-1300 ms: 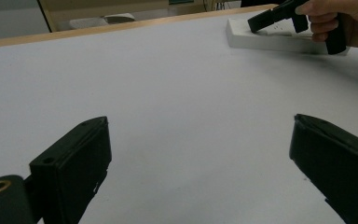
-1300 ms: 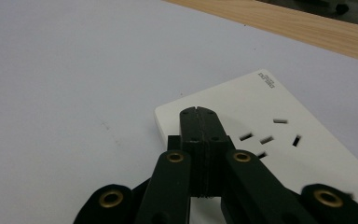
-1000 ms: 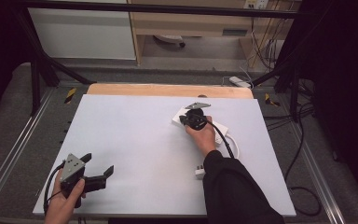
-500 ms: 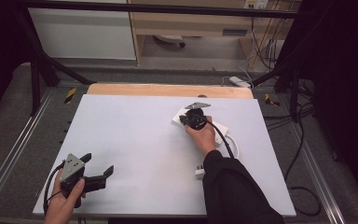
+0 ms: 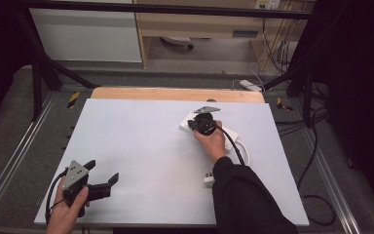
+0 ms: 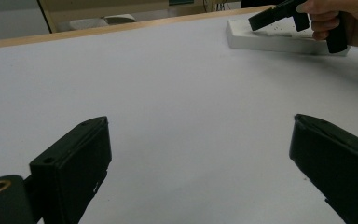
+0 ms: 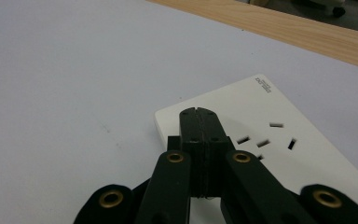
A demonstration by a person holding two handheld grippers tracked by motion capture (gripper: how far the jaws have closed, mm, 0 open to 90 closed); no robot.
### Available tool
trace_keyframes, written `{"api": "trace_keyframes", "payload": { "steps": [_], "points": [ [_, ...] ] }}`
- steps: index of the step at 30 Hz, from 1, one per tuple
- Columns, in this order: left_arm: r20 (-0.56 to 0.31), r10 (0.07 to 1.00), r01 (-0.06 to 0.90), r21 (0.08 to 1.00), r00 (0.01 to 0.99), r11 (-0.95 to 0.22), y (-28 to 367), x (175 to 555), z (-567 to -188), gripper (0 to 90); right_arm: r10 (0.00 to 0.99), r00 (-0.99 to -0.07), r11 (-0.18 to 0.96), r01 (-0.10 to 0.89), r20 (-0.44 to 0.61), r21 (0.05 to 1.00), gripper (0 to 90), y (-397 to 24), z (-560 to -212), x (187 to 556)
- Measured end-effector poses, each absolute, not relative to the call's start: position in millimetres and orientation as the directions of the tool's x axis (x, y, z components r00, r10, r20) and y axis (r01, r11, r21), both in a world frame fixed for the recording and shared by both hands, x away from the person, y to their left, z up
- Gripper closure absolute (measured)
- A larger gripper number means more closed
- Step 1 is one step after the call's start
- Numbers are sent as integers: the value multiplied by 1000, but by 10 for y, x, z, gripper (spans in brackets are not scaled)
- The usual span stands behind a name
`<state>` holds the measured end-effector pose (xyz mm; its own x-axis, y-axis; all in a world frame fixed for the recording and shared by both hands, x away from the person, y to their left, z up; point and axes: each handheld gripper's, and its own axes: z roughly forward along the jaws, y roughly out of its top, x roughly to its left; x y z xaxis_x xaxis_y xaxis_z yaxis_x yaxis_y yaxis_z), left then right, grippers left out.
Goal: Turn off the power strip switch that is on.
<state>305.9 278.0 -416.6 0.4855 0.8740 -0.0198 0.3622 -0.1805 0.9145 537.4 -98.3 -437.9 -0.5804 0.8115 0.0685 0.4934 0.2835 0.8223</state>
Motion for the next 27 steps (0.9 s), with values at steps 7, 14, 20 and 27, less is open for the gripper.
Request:
{"api": "trace_keyframes", "payload": {
  "steps": [7, 14, 20, 27],
  "points": [
    [-20, 874, 362, 914, 486, -180, 2781, 3059, -4166, 54, 811, -581, 280, 487, 68, 827, 900, -992, -4351, 5364],
    [-20, 874, 362, 915, 486, -180, 2783, 3058, -4166, 54, 810, -581, 263, 479, 79, 837, 884, -1003, -4276, 5329],
    [-21, 874, 362, 915, 486, -180, 2782, 3056, -4166, 54, 805, -586, 238, 465, 95, 853, 788, -1020, -4158, 5268],
    [-17, 874, 361, 915, 486, -183, 2781, 3054, -4164, 54, 795, -597, 221, 452, 109, 864, 561, -1051, -4011, 5183]
  ]
}}
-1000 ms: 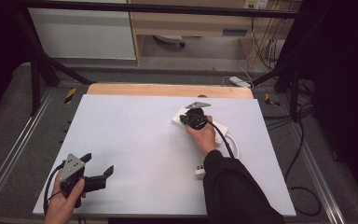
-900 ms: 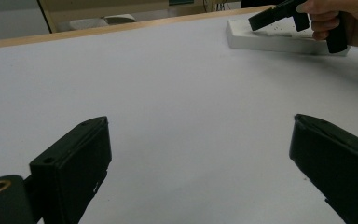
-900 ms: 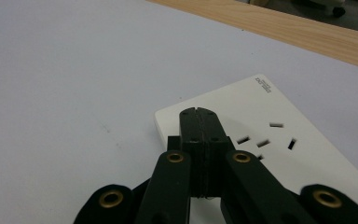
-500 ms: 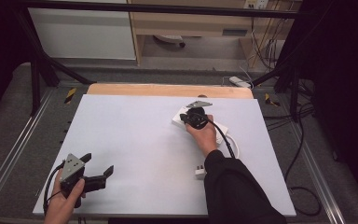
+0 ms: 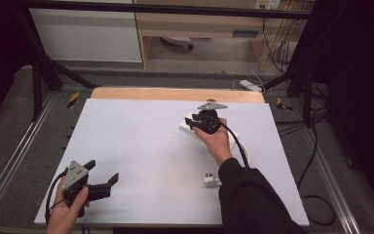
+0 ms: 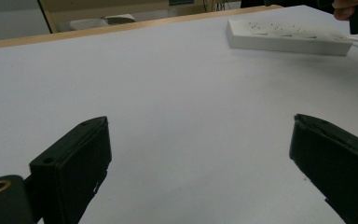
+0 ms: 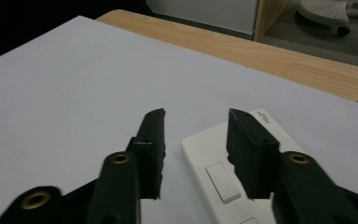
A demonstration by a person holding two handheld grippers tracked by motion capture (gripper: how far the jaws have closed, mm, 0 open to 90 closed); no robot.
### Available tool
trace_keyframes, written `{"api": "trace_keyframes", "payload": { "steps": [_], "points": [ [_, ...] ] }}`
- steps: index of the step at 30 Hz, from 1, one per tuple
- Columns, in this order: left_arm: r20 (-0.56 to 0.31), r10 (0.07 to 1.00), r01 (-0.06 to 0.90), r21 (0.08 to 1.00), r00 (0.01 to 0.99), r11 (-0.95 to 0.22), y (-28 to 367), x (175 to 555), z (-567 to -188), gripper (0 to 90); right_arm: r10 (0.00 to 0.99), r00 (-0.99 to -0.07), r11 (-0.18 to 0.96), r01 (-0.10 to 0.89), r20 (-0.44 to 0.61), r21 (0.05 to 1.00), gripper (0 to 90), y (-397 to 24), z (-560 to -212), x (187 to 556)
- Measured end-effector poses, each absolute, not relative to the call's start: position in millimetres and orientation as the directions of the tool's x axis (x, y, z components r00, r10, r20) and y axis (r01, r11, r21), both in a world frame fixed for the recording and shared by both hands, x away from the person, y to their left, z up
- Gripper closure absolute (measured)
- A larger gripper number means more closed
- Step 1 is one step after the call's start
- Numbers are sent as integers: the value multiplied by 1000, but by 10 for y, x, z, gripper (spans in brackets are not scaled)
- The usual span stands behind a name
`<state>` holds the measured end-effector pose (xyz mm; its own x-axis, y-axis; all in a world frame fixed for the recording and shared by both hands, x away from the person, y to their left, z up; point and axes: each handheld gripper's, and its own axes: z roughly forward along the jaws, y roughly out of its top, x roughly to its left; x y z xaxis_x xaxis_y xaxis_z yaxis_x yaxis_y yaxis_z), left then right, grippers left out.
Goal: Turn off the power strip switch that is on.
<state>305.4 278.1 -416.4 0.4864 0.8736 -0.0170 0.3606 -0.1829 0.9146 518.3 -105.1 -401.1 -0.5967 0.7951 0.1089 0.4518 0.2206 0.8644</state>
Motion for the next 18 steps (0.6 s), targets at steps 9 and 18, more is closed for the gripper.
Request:
{"api": "trace_keyframes", "payload": {
  "steps": [9, 18],
  "points": [
    [-15, 874, 362, 913, 486, -185, 2779, 3053, -4167, 54, 794, -591, 194, 471, 144, 861, 262, -1102, -3859, 5076],
    [-14, 874, 363, 913, 486, -187, 2778, 3051, -4169, 54, 801, -582, 183, 463, 142, 867, 59, -1219, -3742, 4978]
  ]
}}
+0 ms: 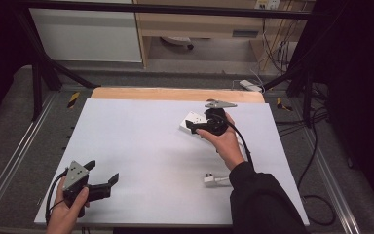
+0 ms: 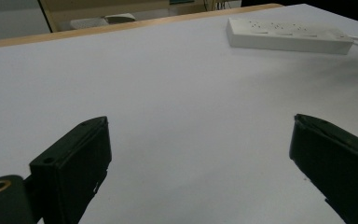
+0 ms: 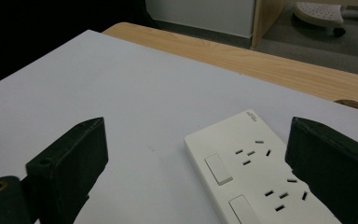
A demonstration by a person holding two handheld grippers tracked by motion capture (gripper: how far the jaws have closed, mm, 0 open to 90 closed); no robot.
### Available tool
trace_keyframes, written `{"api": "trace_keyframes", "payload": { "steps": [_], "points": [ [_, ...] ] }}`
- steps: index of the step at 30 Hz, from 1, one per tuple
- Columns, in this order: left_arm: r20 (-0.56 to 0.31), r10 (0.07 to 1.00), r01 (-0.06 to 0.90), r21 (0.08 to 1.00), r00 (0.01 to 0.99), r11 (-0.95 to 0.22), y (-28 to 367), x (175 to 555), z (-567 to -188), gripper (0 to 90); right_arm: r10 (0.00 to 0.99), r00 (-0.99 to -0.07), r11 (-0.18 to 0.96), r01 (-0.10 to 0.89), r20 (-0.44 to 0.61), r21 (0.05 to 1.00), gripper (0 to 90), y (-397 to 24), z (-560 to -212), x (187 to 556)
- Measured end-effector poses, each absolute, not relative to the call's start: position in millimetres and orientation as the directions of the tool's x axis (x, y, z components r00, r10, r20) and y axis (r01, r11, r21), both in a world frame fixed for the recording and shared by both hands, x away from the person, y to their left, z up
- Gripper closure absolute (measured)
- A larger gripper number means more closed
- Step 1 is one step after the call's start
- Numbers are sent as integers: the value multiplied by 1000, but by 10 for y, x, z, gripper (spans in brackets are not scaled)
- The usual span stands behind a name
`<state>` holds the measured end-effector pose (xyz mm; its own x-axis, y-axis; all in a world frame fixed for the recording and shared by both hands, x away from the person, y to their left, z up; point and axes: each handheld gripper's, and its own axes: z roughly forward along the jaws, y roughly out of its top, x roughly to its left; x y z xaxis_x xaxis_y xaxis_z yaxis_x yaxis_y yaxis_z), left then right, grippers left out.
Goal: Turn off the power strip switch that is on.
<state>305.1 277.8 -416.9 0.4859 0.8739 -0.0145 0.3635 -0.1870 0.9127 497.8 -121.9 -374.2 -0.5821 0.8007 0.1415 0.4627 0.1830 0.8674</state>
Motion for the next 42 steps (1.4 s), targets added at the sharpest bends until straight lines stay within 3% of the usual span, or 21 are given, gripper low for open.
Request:
{"api": "trace_keyframes", "payload": {
  "steps": [21, 42],
  "points": [
    [-19, 876, 370, 911, 482, -184, 2772, 3050, -4182, 54, 807, -580, 126, 349, 108, 929, 49, -1922, -3418, 4430],
    [-21, 879, 374, 910, 476, -181, 2777, 3049, -4190, 54, 841, -529, 42, 269, 111, 962, 71, -2639, -3606, 3821]
  ]
}}
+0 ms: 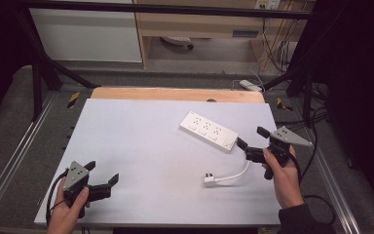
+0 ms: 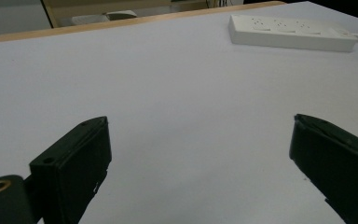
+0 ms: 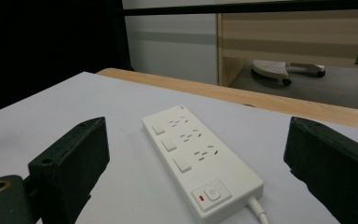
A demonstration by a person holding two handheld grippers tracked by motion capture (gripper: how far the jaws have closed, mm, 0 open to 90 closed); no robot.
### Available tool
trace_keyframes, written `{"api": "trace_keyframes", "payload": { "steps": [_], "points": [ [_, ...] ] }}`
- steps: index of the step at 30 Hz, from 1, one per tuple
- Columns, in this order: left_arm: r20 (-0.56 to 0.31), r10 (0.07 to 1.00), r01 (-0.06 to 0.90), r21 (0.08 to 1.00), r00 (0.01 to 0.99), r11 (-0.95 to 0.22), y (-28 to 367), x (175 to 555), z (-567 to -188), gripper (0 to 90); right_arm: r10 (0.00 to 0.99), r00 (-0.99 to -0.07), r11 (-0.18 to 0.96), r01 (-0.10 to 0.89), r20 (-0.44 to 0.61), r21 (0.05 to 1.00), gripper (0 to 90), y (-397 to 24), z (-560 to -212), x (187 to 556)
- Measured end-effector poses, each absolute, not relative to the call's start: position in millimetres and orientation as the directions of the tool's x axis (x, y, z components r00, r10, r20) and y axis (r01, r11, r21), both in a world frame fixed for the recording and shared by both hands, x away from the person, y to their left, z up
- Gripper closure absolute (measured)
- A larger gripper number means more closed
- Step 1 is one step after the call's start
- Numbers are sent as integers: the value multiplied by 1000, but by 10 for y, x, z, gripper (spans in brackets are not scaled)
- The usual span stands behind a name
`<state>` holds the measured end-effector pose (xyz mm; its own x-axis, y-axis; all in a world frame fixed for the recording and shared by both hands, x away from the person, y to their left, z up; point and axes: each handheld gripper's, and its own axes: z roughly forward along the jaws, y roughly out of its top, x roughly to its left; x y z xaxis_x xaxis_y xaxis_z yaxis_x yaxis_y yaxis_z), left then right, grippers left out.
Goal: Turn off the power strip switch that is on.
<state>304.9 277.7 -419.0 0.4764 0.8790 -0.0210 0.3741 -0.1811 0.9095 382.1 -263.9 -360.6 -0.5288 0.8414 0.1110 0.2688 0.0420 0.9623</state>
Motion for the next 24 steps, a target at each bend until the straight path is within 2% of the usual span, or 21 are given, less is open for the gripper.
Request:
{"api": "trace_keyframes", "payload": {
  "steps": [9, 24],
  "points": [
    [-21, 881, 371, 912, 472, -177, 2781, 3046, -4187, 54, 851, -511, 26, 270, 121, 963, 62, -2765, -3812, 3600],
    [-20, 880, 369, 912, 475, -178, 2778, 3043, -4182, 54, 849, -522, 76, 284, 88, 956, 29, -2770, -4163, 3394]
  ]
}}
